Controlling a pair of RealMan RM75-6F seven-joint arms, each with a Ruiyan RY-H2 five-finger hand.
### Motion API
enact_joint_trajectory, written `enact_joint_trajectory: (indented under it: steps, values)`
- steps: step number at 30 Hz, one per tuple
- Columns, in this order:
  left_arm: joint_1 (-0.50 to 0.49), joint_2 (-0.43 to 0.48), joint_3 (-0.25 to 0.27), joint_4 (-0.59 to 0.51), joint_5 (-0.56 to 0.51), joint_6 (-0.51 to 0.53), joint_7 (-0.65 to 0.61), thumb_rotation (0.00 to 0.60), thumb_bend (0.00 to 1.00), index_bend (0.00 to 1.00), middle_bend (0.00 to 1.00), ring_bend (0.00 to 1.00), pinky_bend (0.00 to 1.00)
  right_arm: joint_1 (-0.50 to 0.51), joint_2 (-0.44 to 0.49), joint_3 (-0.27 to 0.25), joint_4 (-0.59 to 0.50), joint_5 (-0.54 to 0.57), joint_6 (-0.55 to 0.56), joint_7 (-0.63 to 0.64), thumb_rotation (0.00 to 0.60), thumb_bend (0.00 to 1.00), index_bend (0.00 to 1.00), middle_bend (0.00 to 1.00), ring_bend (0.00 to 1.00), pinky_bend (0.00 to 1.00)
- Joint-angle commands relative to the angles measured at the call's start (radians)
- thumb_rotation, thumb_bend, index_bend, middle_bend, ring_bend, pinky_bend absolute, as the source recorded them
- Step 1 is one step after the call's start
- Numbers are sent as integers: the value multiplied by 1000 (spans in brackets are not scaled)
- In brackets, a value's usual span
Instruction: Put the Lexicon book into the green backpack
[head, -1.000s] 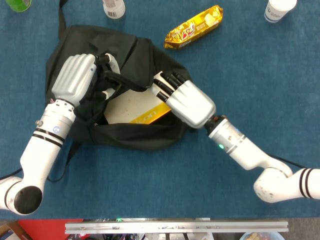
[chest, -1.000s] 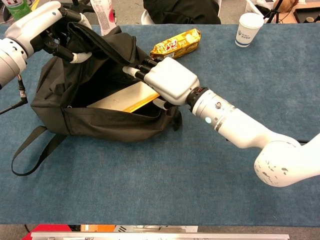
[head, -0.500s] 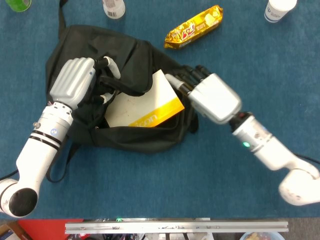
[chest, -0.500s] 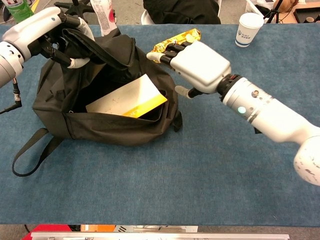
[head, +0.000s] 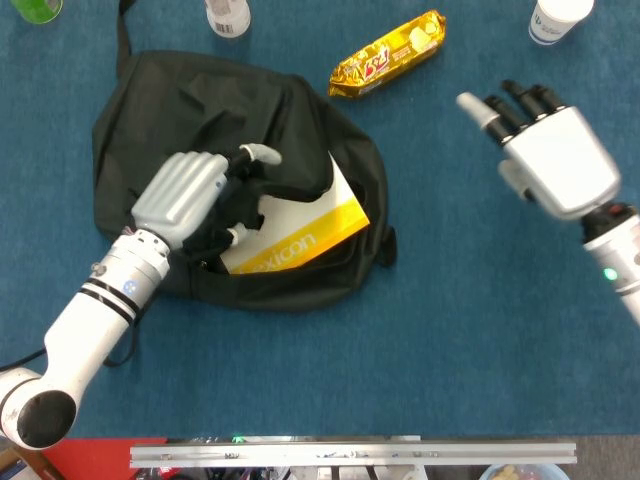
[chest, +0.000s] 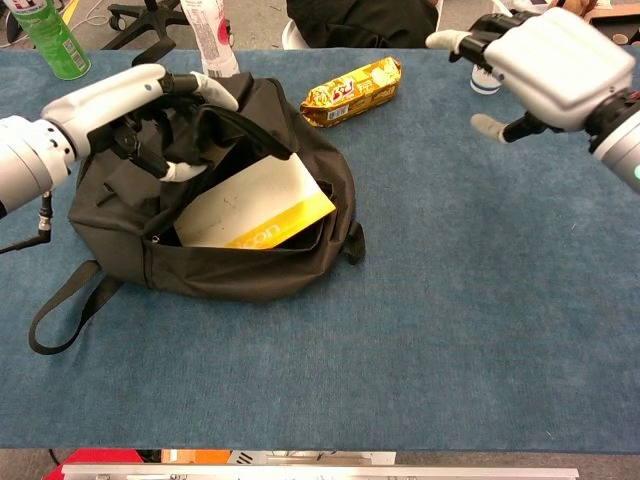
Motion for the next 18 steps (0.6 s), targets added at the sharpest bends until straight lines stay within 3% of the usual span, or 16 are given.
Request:
enact_joint_trajectory:
  steps: [1,6,12,15,18]
  values:
    - [-17,10,10,-26,-3,-31,5,600,245,97,268,247,457,-20,28,3,-3,9,18,17,600,289,146,286,171,278]
    - [-27,46,33,-77,17,-105,-43,600,232,79,266,263,442,-48,66,10,9,32,33,56,600,289,146,288,174,286]
    - [-44,77,60,-63,38,-234,-148,600,232,79,276,278,442,-73,91,12,31,50,41,90,600,289,146,289,175,286]
    - [-37,78,45,-58,49,-273,-255,600,232,79,266,276,442,-81,96,14,40,55,43,104,600,289,146,290,175,286]
    - [-10,70,12,-47,90,-248,-353,600,231,64,213,228,423,-88,98,17,49,60,45,115,600,289,146,290,175,286]
